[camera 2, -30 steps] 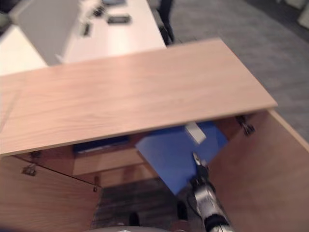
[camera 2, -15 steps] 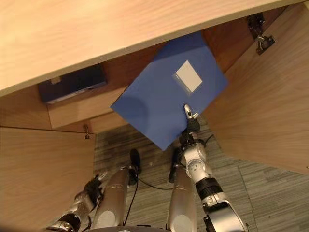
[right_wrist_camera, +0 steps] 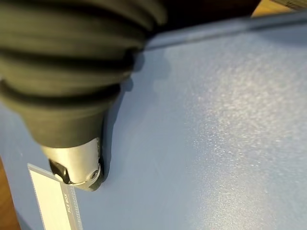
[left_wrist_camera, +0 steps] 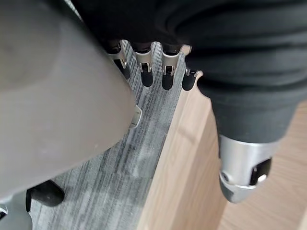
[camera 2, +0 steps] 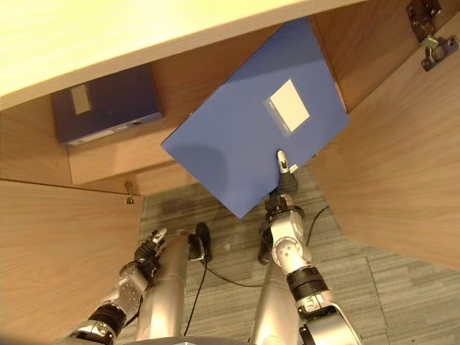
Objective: Put the empty folder in the office cabinet
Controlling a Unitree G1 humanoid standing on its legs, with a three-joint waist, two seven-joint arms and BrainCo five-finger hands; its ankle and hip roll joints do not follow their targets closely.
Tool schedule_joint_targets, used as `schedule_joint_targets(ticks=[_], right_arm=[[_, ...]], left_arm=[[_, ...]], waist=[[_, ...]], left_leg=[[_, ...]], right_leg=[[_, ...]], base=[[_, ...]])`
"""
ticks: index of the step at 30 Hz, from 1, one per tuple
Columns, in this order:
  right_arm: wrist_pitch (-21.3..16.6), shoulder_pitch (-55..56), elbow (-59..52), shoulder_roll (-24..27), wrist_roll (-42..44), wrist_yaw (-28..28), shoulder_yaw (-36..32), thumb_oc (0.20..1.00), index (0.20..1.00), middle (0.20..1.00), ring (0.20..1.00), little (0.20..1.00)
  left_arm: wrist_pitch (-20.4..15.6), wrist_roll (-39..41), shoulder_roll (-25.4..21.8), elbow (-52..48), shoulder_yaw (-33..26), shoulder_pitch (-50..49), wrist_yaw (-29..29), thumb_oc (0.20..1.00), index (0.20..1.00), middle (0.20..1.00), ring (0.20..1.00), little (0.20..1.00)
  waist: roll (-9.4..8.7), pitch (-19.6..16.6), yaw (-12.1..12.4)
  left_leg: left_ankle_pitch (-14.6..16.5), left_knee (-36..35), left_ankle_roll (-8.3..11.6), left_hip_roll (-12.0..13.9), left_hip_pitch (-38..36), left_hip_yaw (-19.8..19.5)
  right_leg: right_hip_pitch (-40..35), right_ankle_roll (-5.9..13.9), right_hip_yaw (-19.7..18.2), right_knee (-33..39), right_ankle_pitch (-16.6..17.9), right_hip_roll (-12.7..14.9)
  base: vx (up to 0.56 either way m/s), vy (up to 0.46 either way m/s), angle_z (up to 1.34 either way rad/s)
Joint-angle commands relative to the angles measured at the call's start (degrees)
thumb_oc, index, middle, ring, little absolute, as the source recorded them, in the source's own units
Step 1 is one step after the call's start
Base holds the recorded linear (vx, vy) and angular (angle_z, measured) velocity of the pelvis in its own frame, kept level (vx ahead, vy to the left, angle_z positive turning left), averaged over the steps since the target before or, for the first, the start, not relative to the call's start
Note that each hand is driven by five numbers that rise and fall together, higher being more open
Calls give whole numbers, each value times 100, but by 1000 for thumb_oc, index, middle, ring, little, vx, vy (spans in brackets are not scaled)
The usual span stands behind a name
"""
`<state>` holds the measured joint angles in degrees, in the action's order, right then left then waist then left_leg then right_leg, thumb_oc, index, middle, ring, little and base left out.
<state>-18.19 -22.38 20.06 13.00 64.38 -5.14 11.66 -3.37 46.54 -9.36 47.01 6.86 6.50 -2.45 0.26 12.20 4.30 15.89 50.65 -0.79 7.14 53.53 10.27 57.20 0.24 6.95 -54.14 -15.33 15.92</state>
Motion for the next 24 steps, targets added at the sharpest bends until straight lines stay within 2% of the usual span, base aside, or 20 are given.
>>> schedule_joint_targets(ticks=[1,3,6,10,11,16,18,24], right_arm=[[-273,-1199,-36,358,-383,-384,-100,200,200,200,200,200],[-275,-2153,804,422,-62,-711,-260,200,200,200,200,200],[-213,-2753,1514,353,208,-859,-382,200,200,200,200,200],[-125,-3064,2065,394,252,-939,-411,200,200,200,200,200],[36,-3173,2467,368,224,-979,-443,200,200,200,200,200],[300,-3369,3567,230,377,-1069,-582,200,200,200,200,200],[398,-3433,3965,125,516,-1121,-703,200,200,200,200,200],[337,-3565,4257,-84,770,-1353,-905,200,200,200,200,200]], left_arm=[[-39,305,-101,-58,254,-339,-132,1000,1000,1000,1000,1000],[-53,546,-232,-278,351,-465,-201,1000,1000,1000,1000,1000],[-21,752,-351,-514,461,-560,-216,1000,1000,1000,1000,1000],[-32,839,-442,-664,504,-606,-238,1000,1000,1000,1000,1000],[-37,864,-497,-747,540,-651,-227,1000,1000,1000,1000,1000],[-70,989,-617,-1009,649,-669,-312,1000,1000,1000,1000,1000],[-103,1065,-701,-1244,756,-685,-362,1000,1000,1000,1000,1000],[-227,1298,-891,-1877,912,-809,-555,1000,1000,1000,1000,1000]], waist=[[53,-206,227],[50,-249,373],[61,-239,484],[79,-214,545],[101,-202,582],[152,-125,676],[225,-26,720],[387,157,807]], left_leg=[[310,3,-12,27,52,-357],[311,40,-2,6,150,-423],[335,92,11,-19,230,-458],[355,135,8,-36,271,-477],[365,153,5,-49,292,-479],[382,215,7,-94,419,-523],[378,240,10,-111,517,-546],[406,398,-22,-159,790,-604]], right_leg=[[-230,22,-359,714,34,279],[-186,22,-363,647,3,319],[-140,10,-344,551,-58,361],[-118,6,-353,489,-90,394],[-101,-5,-351,446,-121,413],[-4,-13,-338,317,-164,479],[51,-10,-331,254,-194,510],[284,1,-349,23,-249,591]], base=[[18,-35,8],[17,-30,5],[15,-9,15],[8,-1,13],[5,-5,16],[-4,-12,7],[-22,-12,4],[-17,1,6]])
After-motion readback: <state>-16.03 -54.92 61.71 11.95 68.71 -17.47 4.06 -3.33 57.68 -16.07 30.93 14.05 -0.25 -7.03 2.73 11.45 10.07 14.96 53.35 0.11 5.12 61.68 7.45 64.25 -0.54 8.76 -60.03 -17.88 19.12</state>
